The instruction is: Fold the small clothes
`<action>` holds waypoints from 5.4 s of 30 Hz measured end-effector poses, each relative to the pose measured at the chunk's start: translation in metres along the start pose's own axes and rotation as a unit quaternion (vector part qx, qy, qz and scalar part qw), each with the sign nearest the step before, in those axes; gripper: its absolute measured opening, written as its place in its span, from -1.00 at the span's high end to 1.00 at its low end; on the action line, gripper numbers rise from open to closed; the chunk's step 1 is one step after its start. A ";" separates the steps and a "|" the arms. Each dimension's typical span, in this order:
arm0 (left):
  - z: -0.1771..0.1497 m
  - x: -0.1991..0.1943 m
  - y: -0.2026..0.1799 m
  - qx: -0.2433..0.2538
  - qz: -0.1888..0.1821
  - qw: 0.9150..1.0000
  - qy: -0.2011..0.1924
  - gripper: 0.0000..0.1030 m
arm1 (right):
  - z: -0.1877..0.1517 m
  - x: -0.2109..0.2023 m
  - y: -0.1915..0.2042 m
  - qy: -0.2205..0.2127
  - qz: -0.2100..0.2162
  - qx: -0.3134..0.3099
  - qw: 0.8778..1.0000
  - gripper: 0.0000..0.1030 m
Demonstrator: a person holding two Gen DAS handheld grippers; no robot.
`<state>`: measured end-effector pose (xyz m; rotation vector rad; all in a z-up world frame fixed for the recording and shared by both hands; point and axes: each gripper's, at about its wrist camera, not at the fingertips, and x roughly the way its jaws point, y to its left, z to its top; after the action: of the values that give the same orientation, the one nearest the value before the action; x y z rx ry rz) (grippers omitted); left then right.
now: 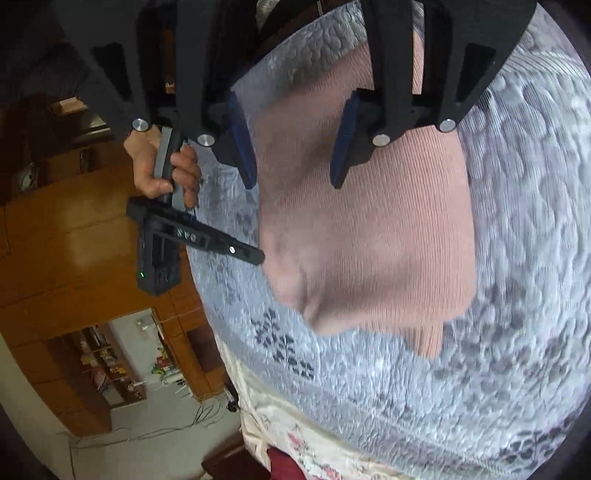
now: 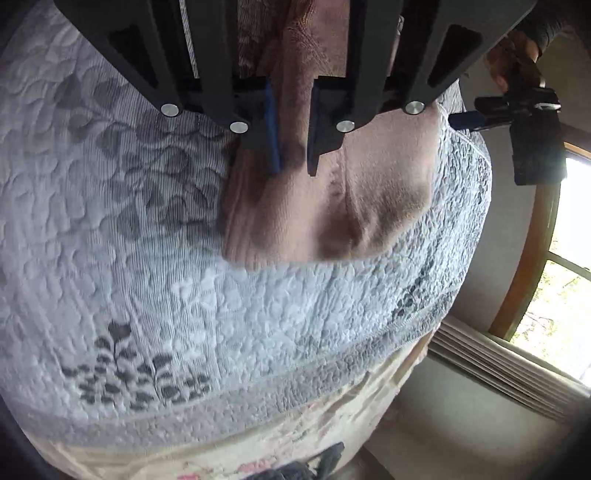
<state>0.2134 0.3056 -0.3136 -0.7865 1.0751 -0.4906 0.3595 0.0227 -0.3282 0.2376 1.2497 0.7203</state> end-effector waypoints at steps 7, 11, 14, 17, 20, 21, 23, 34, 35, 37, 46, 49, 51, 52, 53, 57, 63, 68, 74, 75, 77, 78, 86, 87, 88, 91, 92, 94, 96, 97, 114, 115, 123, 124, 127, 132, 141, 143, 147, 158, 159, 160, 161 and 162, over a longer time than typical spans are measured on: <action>0.047 0.046 0.059 -0.045 0.041 0.997 0.040 0.63 | 0.018 0.064 0.001 0.073 -0.070 -0.051 0.994 1.00; 0.050 0.039 0.057 -0.043 0.050 0.997 0.037 0.59 | 0.017 0.056 -0.005 0.070 -0.053 -0.037 0.995 1.00; 0.039 0.012 0.028 -0.002 0.029 0.999 0.017 0.40 | 0.002 0.027 0.018 0.056 -0.035 -0.072 0.995 0.89; 0.018 0.018 0.016 0.034 0.067 0.996 0.038 0.40 | -0.025 0.027 0.031 0.083 -0.022 -0.091 0.992 0.89; 0.005 0.042 0.027 0.051 0.127 0.989 0.056 0.57 | -0.040 0.044 0.025 0.087 -0.060 -0.108 0.988 0.96; 0.005 0.043 0.030 0.045 0.128 0.989 0.051 0.57 | -0.039 0.044 0.023 0.084 -0.067 -0.101 0.989 0.96; 0.006 0.036 0.020 0.047 0.137 0.988 0.047 0.54 | -0.038 0.035 0.029 0.082 -0.072 -0.097 0.989 0.95; -0.026 0.029 0.002 0.062 0.166 0.983 0.045 0.44 | -0.075 0.034 0.047 0.092 -0.105 -0.124 0.982 0.94; -0.030 0.019 -0.007 0.066 0.152 0.985 0.040 0.43 | -0.077 0.025 0.052 0.086 -0.105 -0.128 0.982 0.91; -0.045 0.001 -0.020 0.073 0.130 0.988 0.033 0.38 | -0.086 0.004 0.062 0.076 -0.099 -0.134 0.983 0.82; -0.105 0.031 0.021 0.017 0.190 0.979 0.068 0.32 | -0.143 0.037 0.059 0.126 -0.147 -0.149 0.970 0.85; -0.108 0.003 -0.002 0.033 0.208 0.977 0.038 -0.01 | -0.139 0.010 0.072 0.106 -0.122 -0.145 0.976 0.60; -0.116 -0.024 -0.023 0.052 0.259 0.964 0.007 -0.38 | -0.141 -0.014 0.081 0.084 -0.121 -0.138 0.979 0.27; -0.121 -0.037 -0.035 0.062 0.288 0.955 -0.007 -0.51 | -0.144 -0.026 0.085 0.075 -0.126 -0.132 0.980 -0.05; -0.126 -0.051 -0.047 0.067 0.308 0.949 -0.020 -0.62 | -0.148 -0.041 0.092 0.065 -0.137 -0.126 0.980 -0.25; -0.147 -0.100 -0.092 0.070 0.334 0.939 -0.047 -0.89 | -0.174 -0.099 0.133 0.010 -0.206 -0.140 0.968 -0.84; -0.189 -0.153 -0.162 0.087 0.401 0.909 -0.078 -0.93 | -0.215 -0.178 0.206 -0.062 -0.290 -0.186 0.937 -0.92; -0.212 -0.198 -0.216 0.113 0.401 0.902 -0.116 -0.93 | -0.226 -0.234 0.248 -0.102 -0.264 -0.163 0.945 -0.92; -0.230 -0.229 -0.266 0.133 0.371 0.911 -0.124 -0.93 | -0.237 -0.281 0.291 -0.115 -0.274 -0.164 0.941 -0.92; -0.232 -0.231 -0.270 0.132 0.381 0.906 -0.131 -0.93 | -0.241 -0.285 0.295 -0.118 -0.276 -0.163 0.940 -0.92; -0.234 -0.229 -0.270 0.129 0.399 0.898 -0.136 -0.93 | -0.247 -0.287 0.299 -0.122 -0.285 -0.159 0.937 -0.92; -0.235 -0.227 -0.267 0.122 0.399 0.899 -0.132 -0.93 | -0.249 -0.287 0.299 -0.122 -0.283 -0.153 0.939 -0.92; -0.244 -0.209 -0.262 0.115 0.388 0.909 -0.099 -0.93 | -0.264 -0.279 0.291 -0.109 -0.282 -0.140 0.943 -0.92; -0.244 -0.209 -0.262 0.115 0.387 0.909 -0.101 -0.93 | -0.265 -0.279 0.292 -0.109 -0.282 -0.140 0.943 -0.92; -0.245 -0.210 -0.262 0.114 0.389 0.908 -0.103 -0.93 | -0.265 -0.279 0.292 -0.110 -0.280 -0.140 0.943 -0.92; -0.243 -0.210 -0.263 0.114 0.393 0.907 -0.104 -0.93 | -0.263 -0.279 0.292 -0.114 -0.279 -0.140 0.943 -0.92; -0.243 -0.211 -0.262 0.113 0.392 0.907 -0.104 -0.93 | -0.262 -0.279 0.292 -0.114 -0.279 -0.140 0.943 -0.92; -0.242 -0.210 -0.262 0.112 0.390 0.908 -0.104 -0.93 | -0.261 -0.279 0.291 -0.116 -0.279 -0.139 0.943 -0.92; -0.242 -0.210 -0.262 0.112 0.391 0.908 -0.103 -0.93 | -0.259 -0.278 0.291 -0.115 -0.279 -0.139 0.943 -0.92; -0.241 -0.209 -0.261 0.110 0.391 0.908 -0.102 -0.93 | -0.259 -0.278 0.291 -0.116 -0.279 -0.139 0.943 -0.92; -0.230 -0.209 -0.257 0.110 0.389 0.909 -0.099 -0.93 | -0.253 -0.274 0.286 -0.115 -0.277 -0.138 0.944 -0.92; -0.231 -0.209 -0.257 0.111 0.389 0.909 -0.099 -0.93 | -0.253 -0.273 0.286 -0.115 -0.277 -0.138 0.944 -0.92; -0.230 -0.208 -0.258 0.113 0.387 0.909 -0.101 -0.93 | -0.250 -0.273 0.285 -0.119 -0.274 -0.134 0.945 -0.92; -0.230 -0.208 -0.257 0.113 0.387 0.910 -0.101 -0.93 | -0.250 -0.273 0.285 -0.121 -0.275 -0.134 0.944 -0.92; -0.229 -0.208 -0.257 0.113 0.387 0.910 -0.102 -0.93 | -0.250 -0.272 0.286 -0.123 -0.274 -0.137 0.944 -0.92; -0.228 -0.210 -0.256 0.113 0.385 0.910 -0.104 -0.93 | -0.253 -0.274 0.289 -0.134 -0.273 -0.140 0.942 -0.92; -0.228 -0.211 -0.256 0.114 0.384 0.910 -0.104 -0.93 | -0.252 -0.275 0.287 -0.135 -0.273 -0.135 0.943 -0.92; -0.227 -0.210 -0.256 0.115 0.384 0.910 -0.104 -0.93 | -0.252 -0.275 0.287 -0.135 -0.273 -0.136 0.943 -0.92; -0.227 -0.210 -0.256 0.115 0.384 0.910 -0.104 -0.93 | -0.251 -0.275 0.287 -0.135 -0.272 -0.136 0.943 -0.92; -0.225 -0.210 -0.256 0.116 0.384 0.910 -0.104 -0.93 | -0.249 -0.274 0.290 -0.135 -0.271 -0.139 0.943 -0.92; -0.225 -0.210 -0.256 0.116 0.384 0.910 -0.105 -0.93 | -0.249 -0.274 0.289 -0.134 -0.271 -0.139 0.943 -0.92; -0.223 -0.211 -0.256 0.117 0.384 0.910 -0.105 -0.93 | -0.249 -0.274 0.290 -0.135 -0.270 -0.138 0.943 -0.92; -0.223 -0.211 -0.256 0.117 0.384 0.910 -0.105 -0.93 | -0.249 -0.274 0.290 -0.135 -0.271 -0.139 0.943 -0.92; -0.223 -0.211 -0.256 0.117 0.384 0.910 -0.105 -0.93 | -0.249 -0.274 0.290 -0.135 -0.271 -0.139 0.943 -0.92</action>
<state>-0.0732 0.2170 -0.0490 -0.1555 1.0081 0.1389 -0.0124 0.0213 -0.0403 -0.2314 0.8772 0.3607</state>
